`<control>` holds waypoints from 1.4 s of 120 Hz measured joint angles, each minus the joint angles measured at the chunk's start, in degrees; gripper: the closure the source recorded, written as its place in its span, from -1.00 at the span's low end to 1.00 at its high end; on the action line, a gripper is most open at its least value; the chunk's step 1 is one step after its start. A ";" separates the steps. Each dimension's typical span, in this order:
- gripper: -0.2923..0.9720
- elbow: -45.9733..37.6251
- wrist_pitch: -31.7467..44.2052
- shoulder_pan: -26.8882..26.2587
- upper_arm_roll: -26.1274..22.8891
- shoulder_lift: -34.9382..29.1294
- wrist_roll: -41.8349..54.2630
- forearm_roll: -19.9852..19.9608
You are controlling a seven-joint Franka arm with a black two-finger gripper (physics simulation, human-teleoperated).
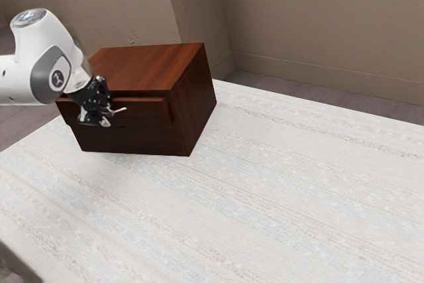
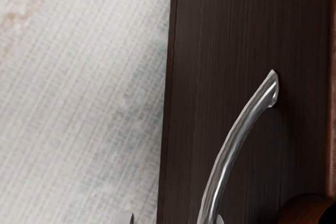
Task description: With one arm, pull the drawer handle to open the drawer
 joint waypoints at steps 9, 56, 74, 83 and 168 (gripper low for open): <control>0.40 -0.89 0.02 -0.14 0.26 -0.68 0.22 -0.02; 0.41 -7.66 1.36 0.10 0.38 -5.93 1.04 -0.01; 0.40 -9.13 1.76 0.74 -0.15 -7.18 1.24 0.01; 0.40 -10.12 2.00 0.14 0.52 -7.82 1.32 -0.03; 0.35 -18.69 5.06 0.57 0.50 -14.42 1.68 0.69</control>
